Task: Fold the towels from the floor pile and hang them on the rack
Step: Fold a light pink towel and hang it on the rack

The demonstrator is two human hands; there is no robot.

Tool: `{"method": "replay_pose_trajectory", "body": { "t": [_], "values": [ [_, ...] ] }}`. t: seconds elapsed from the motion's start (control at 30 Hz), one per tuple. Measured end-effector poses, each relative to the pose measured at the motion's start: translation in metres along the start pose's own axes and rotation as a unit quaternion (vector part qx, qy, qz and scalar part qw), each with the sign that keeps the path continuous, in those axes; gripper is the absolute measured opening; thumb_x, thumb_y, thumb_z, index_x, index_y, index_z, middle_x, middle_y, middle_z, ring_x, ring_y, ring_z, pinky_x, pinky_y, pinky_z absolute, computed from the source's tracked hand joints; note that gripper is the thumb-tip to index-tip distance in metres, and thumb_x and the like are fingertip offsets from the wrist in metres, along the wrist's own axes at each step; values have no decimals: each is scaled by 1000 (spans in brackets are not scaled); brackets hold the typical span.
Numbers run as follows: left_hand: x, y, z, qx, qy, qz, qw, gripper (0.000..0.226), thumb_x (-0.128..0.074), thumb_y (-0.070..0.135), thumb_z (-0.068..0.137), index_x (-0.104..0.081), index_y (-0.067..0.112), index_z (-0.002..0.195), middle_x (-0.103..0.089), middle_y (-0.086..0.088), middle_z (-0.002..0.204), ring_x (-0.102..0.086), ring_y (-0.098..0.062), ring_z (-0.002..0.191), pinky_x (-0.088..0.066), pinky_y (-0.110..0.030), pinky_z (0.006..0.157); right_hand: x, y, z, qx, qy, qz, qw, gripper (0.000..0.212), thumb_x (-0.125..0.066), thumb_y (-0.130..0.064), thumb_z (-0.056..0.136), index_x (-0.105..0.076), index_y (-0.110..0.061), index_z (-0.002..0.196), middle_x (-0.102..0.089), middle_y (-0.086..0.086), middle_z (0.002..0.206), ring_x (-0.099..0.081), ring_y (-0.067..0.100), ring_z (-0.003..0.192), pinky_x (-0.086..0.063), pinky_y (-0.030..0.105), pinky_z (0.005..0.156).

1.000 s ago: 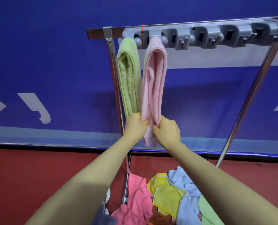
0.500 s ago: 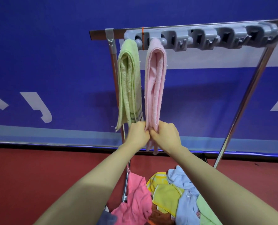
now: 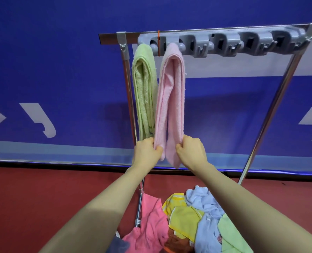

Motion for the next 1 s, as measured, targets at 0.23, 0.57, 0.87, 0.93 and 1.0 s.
{"method": "replay_pose_trajectory", "body": {
  "t": [0.23, 0.57, 0.87, 0.93, 1.0],
  "values": [
    [-14, -7, -9, -6, -33, -32, 999, 20, -63, 25, 73, -54, 22, 56, -63, -1, 56, -55, -25, 58, -47, -34, 55, -16, -5, -10, 18, -29, 57, 998, 19, -46, -14, 84, -44, -14, 65, -54, 7, 59, -49, 35, 66, -44, 41, 60],
    [-37, 0, -19, -43, -138, -25, 989, 30, -51, 30, 68, -73, 27, 89, -67, 6, 66, -64, -13, 63, -52, -30, 58, -30, -3, -19, 1, -43, 51, 998, 44, -56, -58, 78, -50, -17, 92, -66, 8, 86, -59, 33, 83, -42, 35, 61],
    [-26, 22, -3, 8, -269, -6, 963, 23, -56, 20, 48, -67, 11, 66, -58, -1, 63, -50, -20, 66, -47, -38, 65, -35, -16, -25, -12, -56, 47, 997, 35, -57, -47, 81, -43, -18, 95, -60, 4, 89, -56, 34, 82, -43, 36, 64],
    [-34, 27, -14, 30, -313, -45, 948, 21, -52, 17, 48, -63, 11, 66, -58, -3, 69, -52, -17, 71, -46, -34, 70, -37, -18, -28, -2, -51, 31, 998, 42, -52, -52, 79, -42, -18, 100, -61, 5, 100, -60, 36, 91, -48, 38, 69],
    [-38, 29, -20, 48, -327, -77, 941, 17, -48, 18, 49, -58, 14, 63, -57, 2, 70, -51, -11, 70, -43, -29, 72, -36, -15, -29, -9, -32, 4, 999, 41, -52, -50, 85, -42, -16, 107, -60, 6, 106, -62, 36, 97, -46, 38, 69]
  ]
}}
Point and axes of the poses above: each hand's wrist, its own z-axis towards the middle knuckle, its own x-axis out of the back of the hand, y = z × x, the point moved 10 cm from there along z, towards the middle knuckle
